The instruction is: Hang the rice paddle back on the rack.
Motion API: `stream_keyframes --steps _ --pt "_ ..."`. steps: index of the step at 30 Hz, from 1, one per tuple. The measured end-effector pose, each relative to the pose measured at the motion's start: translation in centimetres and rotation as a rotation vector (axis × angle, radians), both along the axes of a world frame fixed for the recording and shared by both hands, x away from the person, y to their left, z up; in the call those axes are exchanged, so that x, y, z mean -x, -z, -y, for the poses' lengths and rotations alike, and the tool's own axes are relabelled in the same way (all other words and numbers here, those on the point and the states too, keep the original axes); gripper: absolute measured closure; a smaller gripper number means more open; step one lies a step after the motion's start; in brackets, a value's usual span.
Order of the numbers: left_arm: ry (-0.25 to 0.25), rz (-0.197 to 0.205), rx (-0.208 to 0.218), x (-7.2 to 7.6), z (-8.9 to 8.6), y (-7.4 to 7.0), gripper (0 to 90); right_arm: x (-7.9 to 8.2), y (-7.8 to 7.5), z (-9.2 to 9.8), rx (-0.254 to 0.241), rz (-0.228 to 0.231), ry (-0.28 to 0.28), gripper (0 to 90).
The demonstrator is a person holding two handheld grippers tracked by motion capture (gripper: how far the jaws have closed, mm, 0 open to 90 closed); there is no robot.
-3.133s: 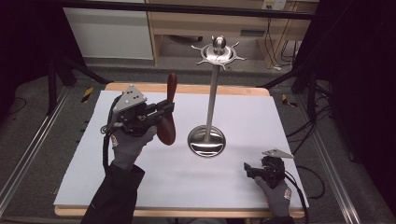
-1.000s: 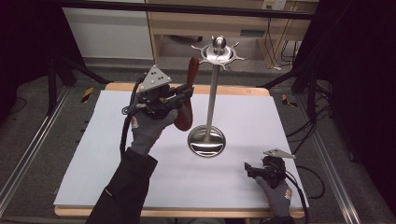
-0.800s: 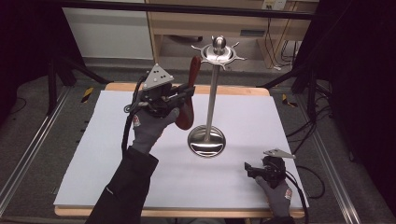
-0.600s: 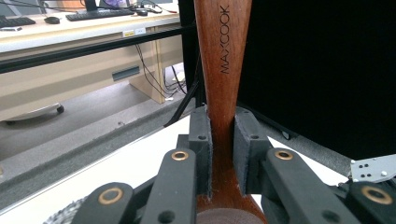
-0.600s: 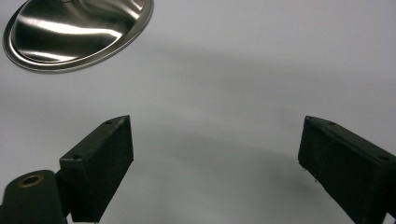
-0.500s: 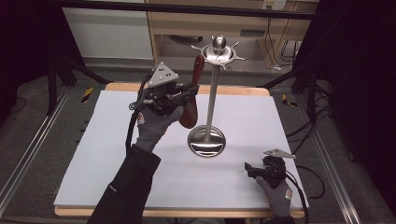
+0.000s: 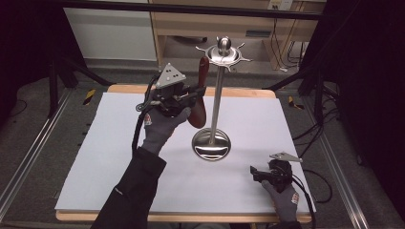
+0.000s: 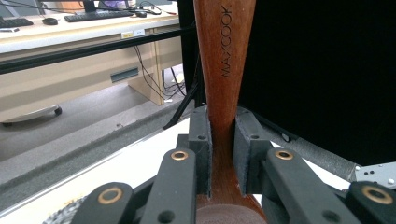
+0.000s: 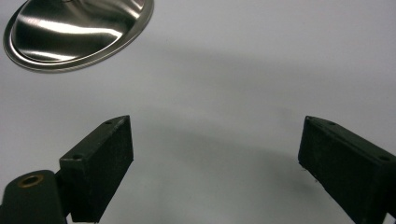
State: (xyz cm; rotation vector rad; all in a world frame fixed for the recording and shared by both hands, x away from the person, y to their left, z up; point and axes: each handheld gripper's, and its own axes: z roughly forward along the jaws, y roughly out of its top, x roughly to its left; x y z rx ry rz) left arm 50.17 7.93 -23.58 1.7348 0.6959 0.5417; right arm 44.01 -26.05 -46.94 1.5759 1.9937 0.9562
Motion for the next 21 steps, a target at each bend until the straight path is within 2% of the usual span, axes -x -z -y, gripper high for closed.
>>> stream_keyframes --steps 15,17,21 --pt "-0.028 0.016 -0.003 -0.31 0.60 0.23 77.6 0.01 0.00 -0.02 -0.001 0.000 0.000 10.6" --pt "-0.047 0.012 -0.005 -0.38 0.53 0.30 74.8 -0.01 0.01 -0.03 -0.001 -0.001 0.001 10.6" --pt "-0.054 0.014 -0.010 -0.36 0.39 0.44 69.5 -0.03 0.01 -0.01 0.004 0.003 -0.004 10.6"
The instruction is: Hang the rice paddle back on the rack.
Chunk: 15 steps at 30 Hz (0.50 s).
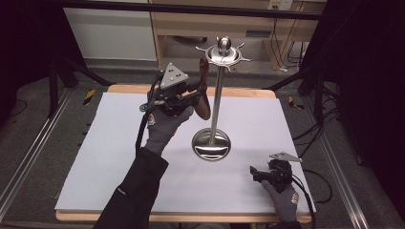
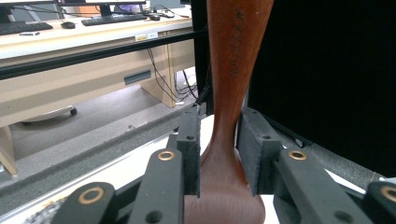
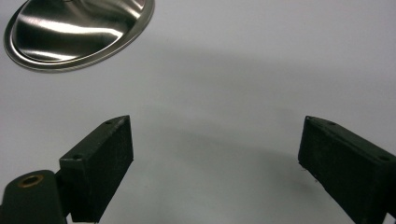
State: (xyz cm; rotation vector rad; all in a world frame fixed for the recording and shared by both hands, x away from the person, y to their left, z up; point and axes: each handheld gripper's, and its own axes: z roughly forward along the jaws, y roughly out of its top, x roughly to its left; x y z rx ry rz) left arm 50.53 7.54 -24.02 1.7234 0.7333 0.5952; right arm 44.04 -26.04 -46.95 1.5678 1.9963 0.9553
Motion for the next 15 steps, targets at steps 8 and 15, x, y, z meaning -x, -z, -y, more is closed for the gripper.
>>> stream_keyframes --steps 8,15 --pt "0.008 0.012 -0.011 0.6 -0.8 0.7 54.3 0.0 0.0 0.0 0.006 -0.001 0.003 10.6" --pt "0.021 0.023 -0.030 1.2 -1.6 2.2 49.0 0.1 0.0 -0.1 0.004 0.000 0.001 10.6"
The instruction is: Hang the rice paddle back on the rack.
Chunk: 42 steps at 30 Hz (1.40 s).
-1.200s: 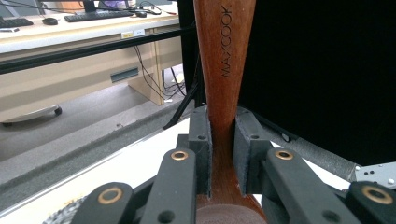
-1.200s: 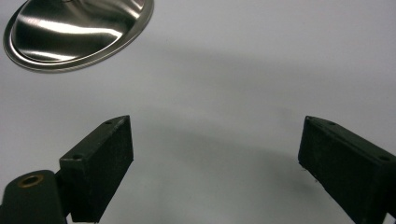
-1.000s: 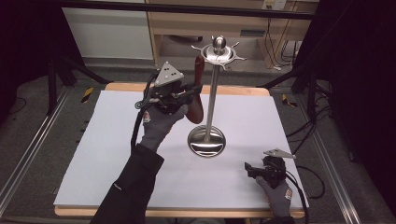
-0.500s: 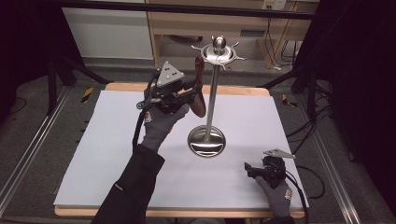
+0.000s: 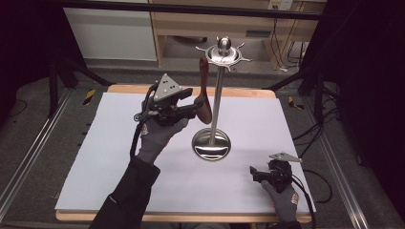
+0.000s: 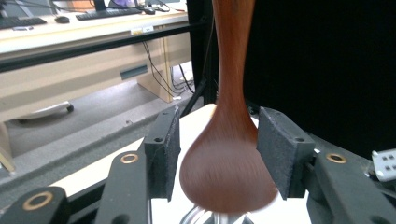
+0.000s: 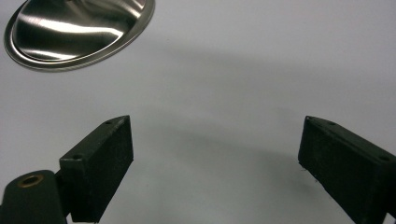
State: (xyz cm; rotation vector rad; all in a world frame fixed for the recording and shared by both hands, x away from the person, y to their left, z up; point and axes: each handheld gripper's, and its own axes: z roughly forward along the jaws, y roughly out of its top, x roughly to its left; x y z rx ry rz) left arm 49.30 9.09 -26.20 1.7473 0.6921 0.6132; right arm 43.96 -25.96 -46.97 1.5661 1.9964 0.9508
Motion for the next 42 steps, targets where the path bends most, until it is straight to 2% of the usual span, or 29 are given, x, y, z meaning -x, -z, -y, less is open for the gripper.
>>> stream_keyframes --steps 1,2,3,6,7,11,12,16,21,23,24,25,26,27,28,29,30,35,40,41,42 --pt "0.000 0.030 -0.030 0.0 -0.4 0.5 49.0 0.0 0.0 0.0 0.004 0.001 -0.003 10.6" --pt "0.000 0.030 -0.030 0.0 -0.4 0.5 49.0 0.0 0.0 0.0 0.004 0.001 -0.003 10.6" --pt "0.007 -0.021 -0.013 0.6 -0.6 1.2 49.0 0.0 0.0 0.0 0.002 -0.002 -0.001 10.6" --pt "0.010 -0.027 -0.008 0.8 -1.1 1.7 48.3 0.0 0.0 0.0 0.004 -0.002 -0.002 10.6" --pt "0.010 -0.040 -0.001 1.0 -1.2 2.0 48.3 0.0 0.1 -0.1 0.004 -0.003 -0.002 10.6" --pt "0.006 -0.062 -0.009 1.5 -2.1 3.6 46.8 0.0 0.1 -0.1 0.002 -0.003 -0.002 10.6" --pt "0.006 -0.062 -0.009 1.5 -2.1 3.6 46.7 0.0 0.1 -0.1 0.002 -0.003 -0.002 10.6" --pt "0.006 -0.104 -0.006 2.3 -2.8 5.4 46.5 0.1 0.1 0.1 0.007 0.000 -0.008 10.6" --pt "-0.002 -0.121 -0.030 2.7 -3.5 6.9 45.9 0.1 0.1 0.0 0.010 -0.001 -0.009 10.6" --pt "-0.011 -0.136 -0.040 3.0 -4.3 8.0 45.2 0.2 0.2 0.0 0.010 -0.004 -0.006 10.5" --pt "-0.011 -0.136 -0.040 3.0 -4.3 8.0 45.0 0.2 0.2 0.0 0.014 -0.005 -0.005 10.6" --pt "-0.022 -0.147 -0.050 3.2 -4.9 8.8 44.9 0.2 0.2 0.0 0.008 -0.011 0.002 10.6" --pt "-0.022 -0.147 -0.050 3.2 -4.9 8.8 44.5 0.2 0.2 0.0 0.008 -0.011 0.002 10.6" --pt "-0.035 -0.164 -0.049 3.3 -5.5 9.6 44.2 0.2 0.3 0.0 0.016 -0.009 -0.003 10.6" --pt "-0.035 -0.164 -0.049 3.3 -5.5 9.6 44.0 0.2 0.3 -0.1 0.011 -0.015 0.001 10.6" --pt "-0.045 -0.177 -0.051 3.4 -6.1 10.4 43.9 0.2 0.3 0.0 0.013 -0.016 0.002 10.6" --pt "-0.045 -0.177 -0.051 3.4 -6.1 10.4 43.6 0.2 0.3 0.0 0.013 -0.016 0.002 10.6" --pt "-0.078 -0.218 -0.071 3.7 -7.8 12.6 42.6 0.2 0.4 0.0 0.027 -0.016 0.000 10.6" --pt "-0.130 -0.251 -0.094 4.0 -10.0 14.7 41.1 0.2 0.5 0.1 0.049 -0.017 0.003 10.6" --pt "-0.150 -0.268 -0.095 4.1 -10.9 15.5 40.4 0.2 0.5 0.1 0.049 -0.021 0.009 10.6" --pt "-0.150 -0.268 -0.095 4.1 -10.9 15.5 40.1 0.2 0.5 0.1 0.049 -0.021 0.009 10.6"
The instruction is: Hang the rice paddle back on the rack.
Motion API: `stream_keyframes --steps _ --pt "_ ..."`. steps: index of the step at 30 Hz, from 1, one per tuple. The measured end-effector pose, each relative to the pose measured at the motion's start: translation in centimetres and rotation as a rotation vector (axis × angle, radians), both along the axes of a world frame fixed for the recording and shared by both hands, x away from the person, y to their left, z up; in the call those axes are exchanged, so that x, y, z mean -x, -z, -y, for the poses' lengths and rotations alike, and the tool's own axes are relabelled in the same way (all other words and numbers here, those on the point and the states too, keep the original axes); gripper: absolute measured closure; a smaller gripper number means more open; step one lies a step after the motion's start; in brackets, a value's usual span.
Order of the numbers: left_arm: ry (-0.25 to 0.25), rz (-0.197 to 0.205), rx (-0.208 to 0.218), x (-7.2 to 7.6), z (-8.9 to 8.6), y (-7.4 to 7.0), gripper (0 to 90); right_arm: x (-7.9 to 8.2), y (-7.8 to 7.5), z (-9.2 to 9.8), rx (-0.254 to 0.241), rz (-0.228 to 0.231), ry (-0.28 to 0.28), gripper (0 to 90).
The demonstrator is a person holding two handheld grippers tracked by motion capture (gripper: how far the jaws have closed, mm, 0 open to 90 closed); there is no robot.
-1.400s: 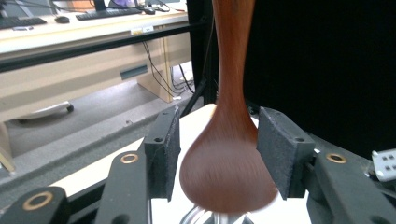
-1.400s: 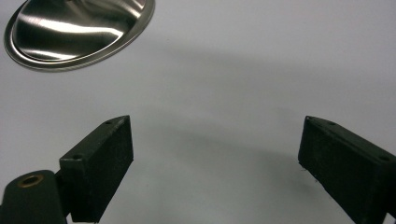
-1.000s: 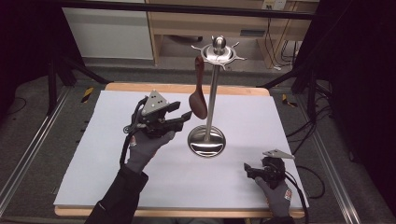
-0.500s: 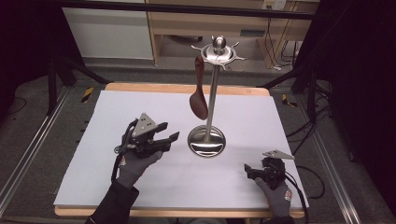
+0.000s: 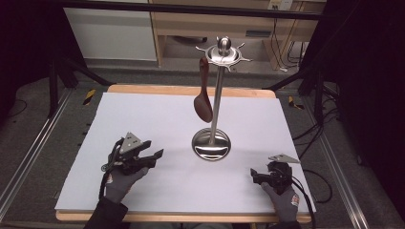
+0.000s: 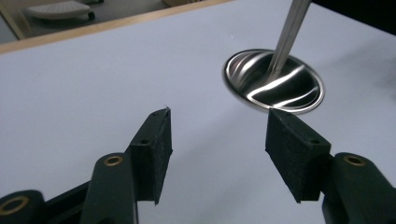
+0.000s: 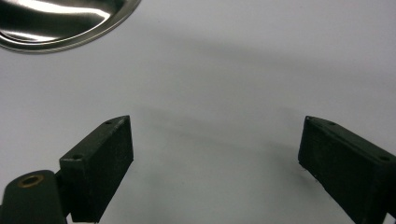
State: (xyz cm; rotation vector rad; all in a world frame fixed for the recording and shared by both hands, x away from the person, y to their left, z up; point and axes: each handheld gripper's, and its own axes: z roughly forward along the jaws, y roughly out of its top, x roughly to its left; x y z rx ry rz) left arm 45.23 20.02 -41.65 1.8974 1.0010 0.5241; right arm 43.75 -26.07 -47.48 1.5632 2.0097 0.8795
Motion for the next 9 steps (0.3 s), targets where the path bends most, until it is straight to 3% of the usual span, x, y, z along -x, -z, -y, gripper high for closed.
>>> stream_keyframes --steps 1,5,6,9 --pt "-0.024 -0.009 -0.016 0.2 -0.9 0.7 39.7 0.1 0.0 0.0 -0.009 -0.004 0.011 10.6" --pt "-0.059 -0.020 -0.010 0.5 -2.4 1.6 39.0 0.1 0.1 0.2 0.003 -0.005 0.022 10.6" --pt "-0.088 -0.026 -0.012 0.6 -3.4 2.1 39.0 0.1 0.1 0.2 0.009 -0.007 0.021 10.6" --pt "-0.118 -0.036 -0.026 0.8 -4.2 2.5 38.8 0.1 0.1 0.2 0.020 -0.008 0.023 10.6"
